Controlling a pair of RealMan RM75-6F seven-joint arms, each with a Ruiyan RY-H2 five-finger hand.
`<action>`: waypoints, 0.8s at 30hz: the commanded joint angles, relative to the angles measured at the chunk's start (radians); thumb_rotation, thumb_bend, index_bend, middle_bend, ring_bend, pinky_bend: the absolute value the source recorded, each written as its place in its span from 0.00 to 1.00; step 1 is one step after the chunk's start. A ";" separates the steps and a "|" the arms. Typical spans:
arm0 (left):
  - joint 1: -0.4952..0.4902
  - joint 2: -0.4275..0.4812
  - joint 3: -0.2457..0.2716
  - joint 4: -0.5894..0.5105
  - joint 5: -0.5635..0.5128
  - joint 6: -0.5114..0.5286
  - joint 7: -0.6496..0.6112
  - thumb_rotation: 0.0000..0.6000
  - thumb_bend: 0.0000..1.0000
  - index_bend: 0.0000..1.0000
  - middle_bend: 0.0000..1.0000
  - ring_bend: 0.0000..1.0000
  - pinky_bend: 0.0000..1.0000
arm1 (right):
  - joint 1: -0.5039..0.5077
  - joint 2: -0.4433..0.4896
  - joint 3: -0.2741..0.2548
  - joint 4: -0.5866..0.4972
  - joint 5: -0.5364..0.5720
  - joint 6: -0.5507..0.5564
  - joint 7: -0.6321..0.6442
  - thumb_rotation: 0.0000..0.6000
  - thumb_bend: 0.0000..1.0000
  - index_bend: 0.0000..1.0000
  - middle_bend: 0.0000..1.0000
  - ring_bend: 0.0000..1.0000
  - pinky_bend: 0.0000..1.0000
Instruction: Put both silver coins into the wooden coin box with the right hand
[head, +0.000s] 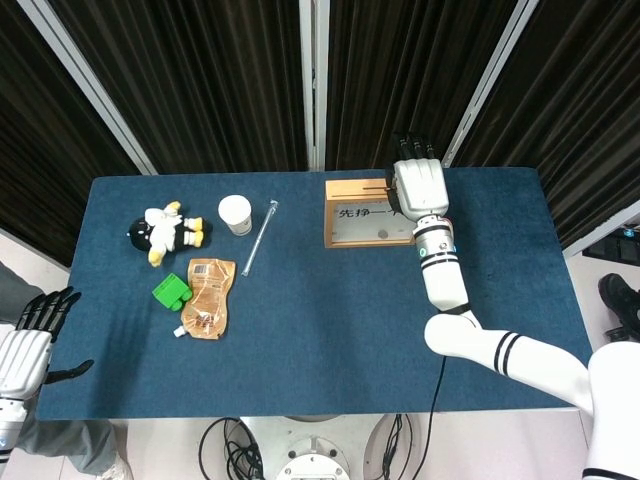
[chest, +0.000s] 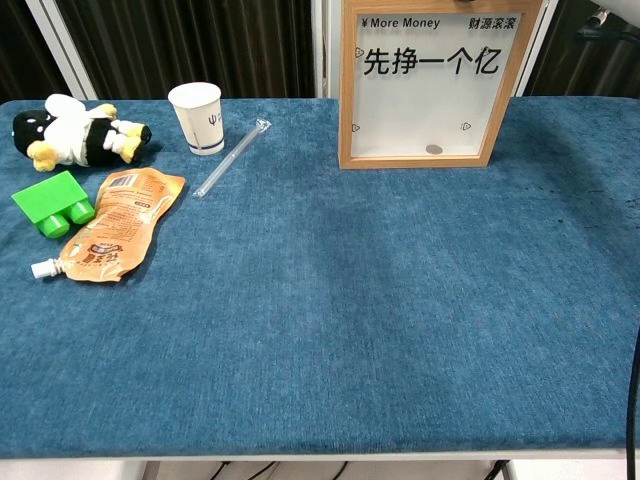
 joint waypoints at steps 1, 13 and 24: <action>0.000 0.000 0.000 0.000 0.000 -0.001 0.000 1.00 0.09 0.06 0.01 0.00 0.00 | 0.001 0.002 -0.003 -0.001 0.002 0.001 0.002 1.00 0.35 0.79 0.07 0.00 0.00; -0.001 0.000 0.000 0.002 -0.001 -0.002 -0.003 1.00 0.09 0.06 0.01 0.00 0.00 | 0.008 0.008 -0.017 -0.008 0.018 0.002 0.002 1.00 0.34 0.73 0.07 0.00 0.00; -0.002 0.002 -0.001 0.002 -0.003 -0.004 -0.006 1.00 0.09 0.06 0.01 0.00 0.00 | 0.009 0.022 -0.023 -0.017 0.027 -0.016 0.024 1.00 0.32 0.10 0.03 0.00 0.00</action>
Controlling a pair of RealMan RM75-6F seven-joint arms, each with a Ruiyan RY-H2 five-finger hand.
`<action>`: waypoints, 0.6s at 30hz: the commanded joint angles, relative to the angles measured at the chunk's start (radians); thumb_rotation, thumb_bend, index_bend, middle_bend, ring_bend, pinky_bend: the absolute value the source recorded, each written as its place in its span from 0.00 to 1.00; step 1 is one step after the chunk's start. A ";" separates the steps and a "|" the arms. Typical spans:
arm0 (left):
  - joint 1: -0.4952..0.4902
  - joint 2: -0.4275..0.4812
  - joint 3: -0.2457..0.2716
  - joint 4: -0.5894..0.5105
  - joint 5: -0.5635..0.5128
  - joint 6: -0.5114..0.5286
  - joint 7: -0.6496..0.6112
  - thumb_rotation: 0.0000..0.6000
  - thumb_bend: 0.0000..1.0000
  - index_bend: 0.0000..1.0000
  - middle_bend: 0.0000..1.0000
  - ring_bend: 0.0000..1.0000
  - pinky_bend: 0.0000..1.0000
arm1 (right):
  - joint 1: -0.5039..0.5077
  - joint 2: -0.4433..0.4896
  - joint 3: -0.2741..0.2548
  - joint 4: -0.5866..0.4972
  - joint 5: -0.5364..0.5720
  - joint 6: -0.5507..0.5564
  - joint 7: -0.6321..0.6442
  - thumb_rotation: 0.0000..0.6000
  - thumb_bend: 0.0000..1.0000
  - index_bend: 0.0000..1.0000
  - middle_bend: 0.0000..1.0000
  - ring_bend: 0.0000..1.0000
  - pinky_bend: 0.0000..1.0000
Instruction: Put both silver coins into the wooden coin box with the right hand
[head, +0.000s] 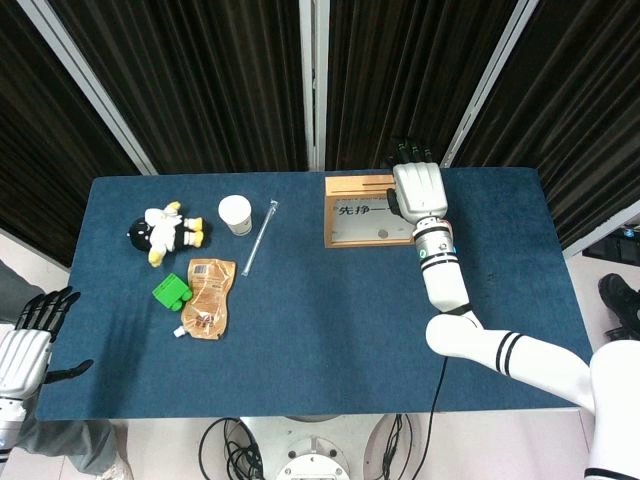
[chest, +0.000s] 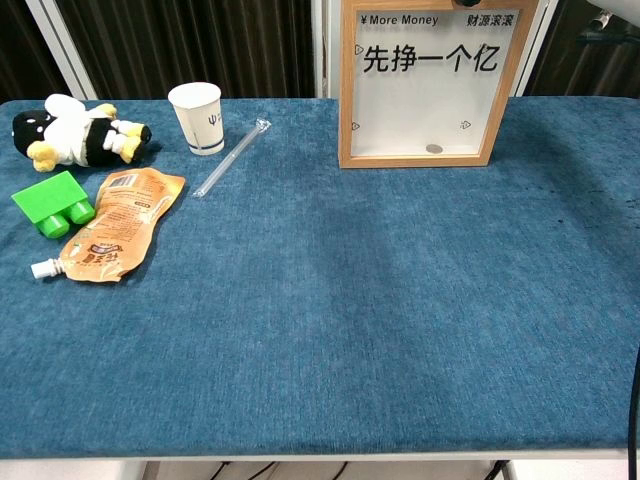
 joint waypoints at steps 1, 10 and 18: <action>0.000 0.000 0.000 -0.001 0.000 0.000 -0.001 1.00 0.09 0.06 0.01 0.00 0.00 | -0.001 0.005 -0.001 -0.003 -0.003 -0.001 0.009 1.00 0.32 0.07 0.02 0.00 0.00; 0.000 0.003 0.000 -0.007 0.002 0.004 0.005 1.00 0.09 0.06 0.01 0.00 0.00 | -0.015 0.021 -0.002 -0.023 -0.052 0.016 0.061 1.00 0.32 0.00 0.02 0.00 0.00; 0.004 0.007 -0.002 -0.017 0.001 0.012 0.012 1.00 0.09 0.06 0.01 0.00 0.00 | -0.113 0.124 -0.013 -0.188 -0.224 0.148 0.164 1.00 0.32 0.00 0.02 0.00 0.00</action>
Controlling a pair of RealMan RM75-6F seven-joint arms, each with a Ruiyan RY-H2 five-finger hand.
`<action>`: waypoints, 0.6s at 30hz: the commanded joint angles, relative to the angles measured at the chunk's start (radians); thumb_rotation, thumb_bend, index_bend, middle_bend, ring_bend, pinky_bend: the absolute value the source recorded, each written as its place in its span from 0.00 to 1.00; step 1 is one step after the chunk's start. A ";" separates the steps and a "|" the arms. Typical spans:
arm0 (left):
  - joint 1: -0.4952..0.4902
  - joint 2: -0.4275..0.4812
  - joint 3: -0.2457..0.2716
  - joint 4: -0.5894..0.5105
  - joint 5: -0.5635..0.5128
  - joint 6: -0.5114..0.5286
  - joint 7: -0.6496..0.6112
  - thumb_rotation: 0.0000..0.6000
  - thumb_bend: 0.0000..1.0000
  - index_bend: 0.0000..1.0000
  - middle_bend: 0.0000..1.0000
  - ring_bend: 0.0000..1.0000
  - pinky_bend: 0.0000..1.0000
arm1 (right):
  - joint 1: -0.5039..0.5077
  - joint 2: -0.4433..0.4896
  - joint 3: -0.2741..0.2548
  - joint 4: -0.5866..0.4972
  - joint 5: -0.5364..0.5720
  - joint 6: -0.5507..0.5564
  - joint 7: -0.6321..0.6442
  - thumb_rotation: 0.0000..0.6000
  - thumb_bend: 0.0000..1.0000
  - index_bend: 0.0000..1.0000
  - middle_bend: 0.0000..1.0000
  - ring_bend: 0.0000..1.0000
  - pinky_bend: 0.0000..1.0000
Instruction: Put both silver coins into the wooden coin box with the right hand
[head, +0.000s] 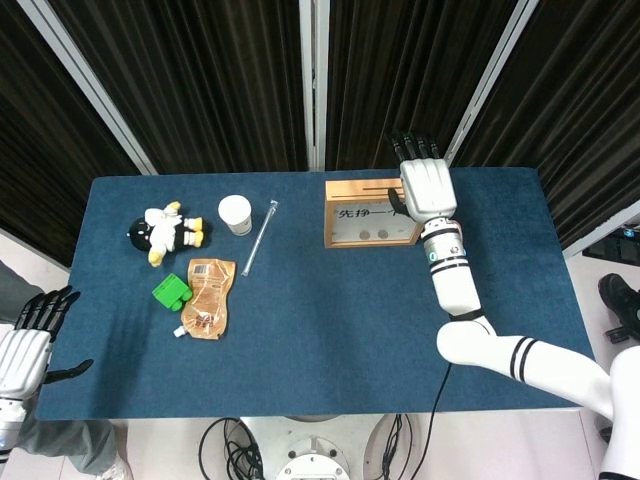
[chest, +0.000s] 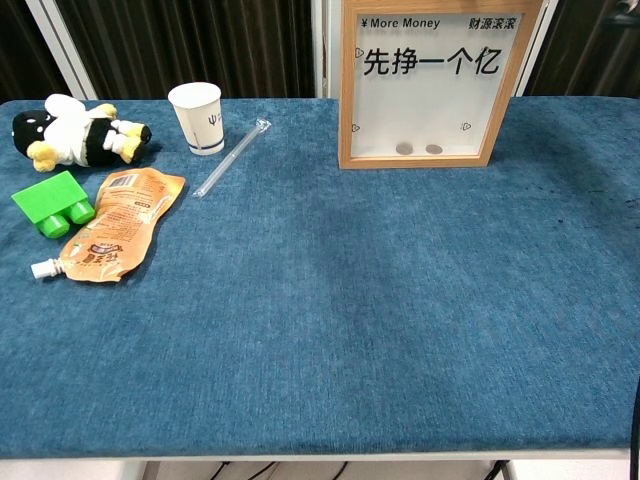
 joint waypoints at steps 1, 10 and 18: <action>0.002 0.002 -0.001 -0.002 -0.001 0.004 -0.001 1.00 0.09 0.06 0.01 0.00 0.00 | -0.100 0.096 -0.032 -0.147 -0.157 0.133 0.061 1.00 0.32 0.00 0.01 0.00 0.00; 0.007 0.006 -0.003 -0.014 0.005 0.020 0.011 1.00 0.09 0.06 0.01 0.00 0.00 | -0.493 0.264 -0.335 -0.366 -0.506 0.514 0.108 1.00 0.28 0.00 0.00 0.00 0.00; 0.009 0.022 -0.007 -0.050 0.012 0.036 0.045 1.00 0.09 0.06 0.01 0.00 0.00 | -0.736 0.180 -0.496 -0.214 -0.609 0.624 0.266 1.00 0.25 0.00 0.00 0.00 0.00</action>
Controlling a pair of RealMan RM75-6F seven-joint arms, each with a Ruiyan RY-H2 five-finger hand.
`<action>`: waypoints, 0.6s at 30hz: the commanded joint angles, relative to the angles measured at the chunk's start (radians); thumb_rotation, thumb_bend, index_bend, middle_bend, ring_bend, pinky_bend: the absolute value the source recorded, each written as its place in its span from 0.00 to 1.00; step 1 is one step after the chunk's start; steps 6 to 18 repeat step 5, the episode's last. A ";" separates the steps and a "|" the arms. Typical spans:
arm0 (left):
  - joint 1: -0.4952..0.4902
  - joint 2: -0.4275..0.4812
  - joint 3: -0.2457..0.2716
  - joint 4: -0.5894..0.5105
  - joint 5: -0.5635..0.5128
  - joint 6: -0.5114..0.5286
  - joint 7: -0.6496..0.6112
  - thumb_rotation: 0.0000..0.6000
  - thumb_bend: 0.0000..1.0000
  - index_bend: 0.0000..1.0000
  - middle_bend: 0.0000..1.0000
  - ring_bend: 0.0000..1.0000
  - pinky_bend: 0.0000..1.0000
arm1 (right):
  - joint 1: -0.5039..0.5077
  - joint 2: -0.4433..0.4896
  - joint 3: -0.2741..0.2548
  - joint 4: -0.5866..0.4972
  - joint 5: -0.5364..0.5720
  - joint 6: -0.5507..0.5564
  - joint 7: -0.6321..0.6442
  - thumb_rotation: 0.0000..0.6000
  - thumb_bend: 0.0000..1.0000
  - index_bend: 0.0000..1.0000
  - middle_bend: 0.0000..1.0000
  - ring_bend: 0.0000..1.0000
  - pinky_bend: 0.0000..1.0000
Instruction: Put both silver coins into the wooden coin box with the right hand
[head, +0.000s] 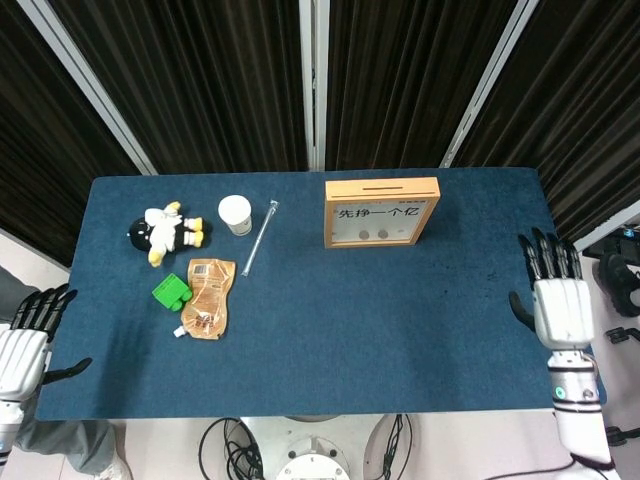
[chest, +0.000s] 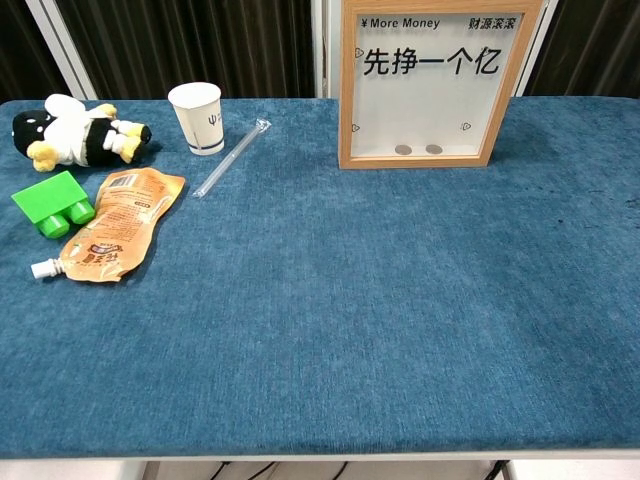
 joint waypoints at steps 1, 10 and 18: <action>0.001 0.004 0.000 -0.009 0.003 0.002 0.008 1.00 0.09 0.06 0.01 0.00 0.00 | -0.110 -0.046 -0.070 0.084 -0.056 0.057 0.081 1.00 0.25 0.00 0.00 0.00 0.00; 0.001 0.004 0.001 -0.011 0.002 0.000 0.011 1.00 0.09 0.06 0.01 0.00 0.00 | -0.145 -0.067 -0.059 0.121 -0.054 0.050 0.092 1.00 0.24 0.00 0.00 0.00 0.00; 0.001 0.004 0.001 -0.011 0.002 0.000 0.011 1.00 0.09 0.06 0.01 0.00 0.00 | -0.145 -0.067 -0.059 0.121 -0.054 0.050 0.092 1.00 0.24 0.00 0.00 0.00 0.00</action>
